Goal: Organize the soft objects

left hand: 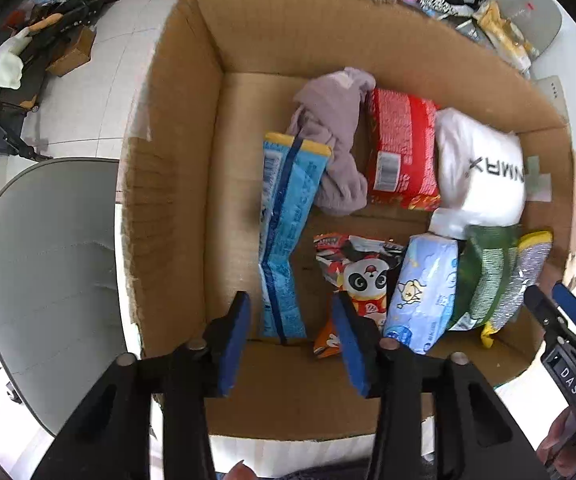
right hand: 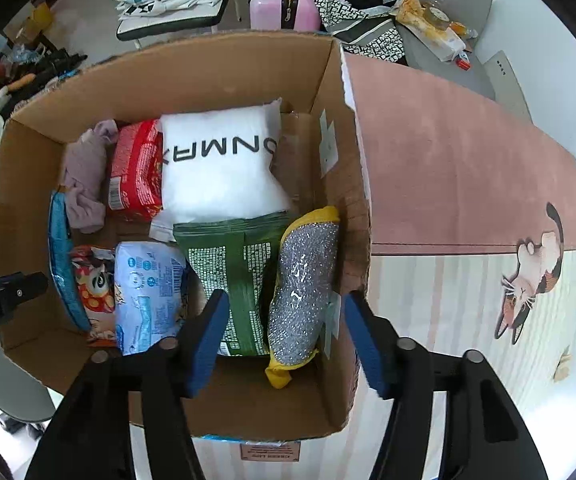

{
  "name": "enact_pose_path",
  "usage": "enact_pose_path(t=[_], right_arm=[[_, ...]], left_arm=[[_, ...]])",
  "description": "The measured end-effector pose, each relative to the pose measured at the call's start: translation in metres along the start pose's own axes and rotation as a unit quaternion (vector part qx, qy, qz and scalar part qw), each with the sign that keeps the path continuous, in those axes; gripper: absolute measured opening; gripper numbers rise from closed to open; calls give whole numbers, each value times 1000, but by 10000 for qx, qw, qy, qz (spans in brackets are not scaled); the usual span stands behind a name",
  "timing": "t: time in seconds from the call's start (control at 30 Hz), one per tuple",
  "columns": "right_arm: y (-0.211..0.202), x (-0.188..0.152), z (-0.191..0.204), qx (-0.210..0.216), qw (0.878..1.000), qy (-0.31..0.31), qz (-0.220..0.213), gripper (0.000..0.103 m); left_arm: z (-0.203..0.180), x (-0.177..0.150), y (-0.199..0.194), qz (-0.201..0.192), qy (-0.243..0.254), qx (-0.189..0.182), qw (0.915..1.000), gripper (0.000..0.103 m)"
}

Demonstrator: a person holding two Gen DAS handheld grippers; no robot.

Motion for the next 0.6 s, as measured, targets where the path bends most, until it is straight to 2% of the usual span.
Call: enact_pose_path(t=[0.07,0.2,0.27,0.33,0.37,0.6], right_arm=[[-6,1,1,42,9999,75,-58,68],[-15,-2,8,182,9997,94,-104,89],[-20,-5,13,300,9994,100,-138,91],[-22,-10,18,437,9989,112,-118,103],[-22,-14,21,537,9984,156,-89,103],[-21,-32,23,451,9989,58,-121,103]], left_arm=[[1,1,-8,-148,-36,-19,9999,69],[3,-2,-24,-423,-5,27,9991,86],[6,-8,-26,-491,-51,31,9988,97],[11,-11,-31,-616,-88,86,9980,97],[12,-14,-34,-705,-98,138,9974,98],[9,-18,-45,-1178,-101,336,9924,101]])
Point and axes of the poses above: each gripper's, at about its wrist camera, not at the fingertips, and y roughly the way its jaws point, z to its left, x to its top, the point moved 10 cm from there along y, roughly the way its jaws point, and after that the axes turned 11 degrees about -z, right-handed, at the moved point
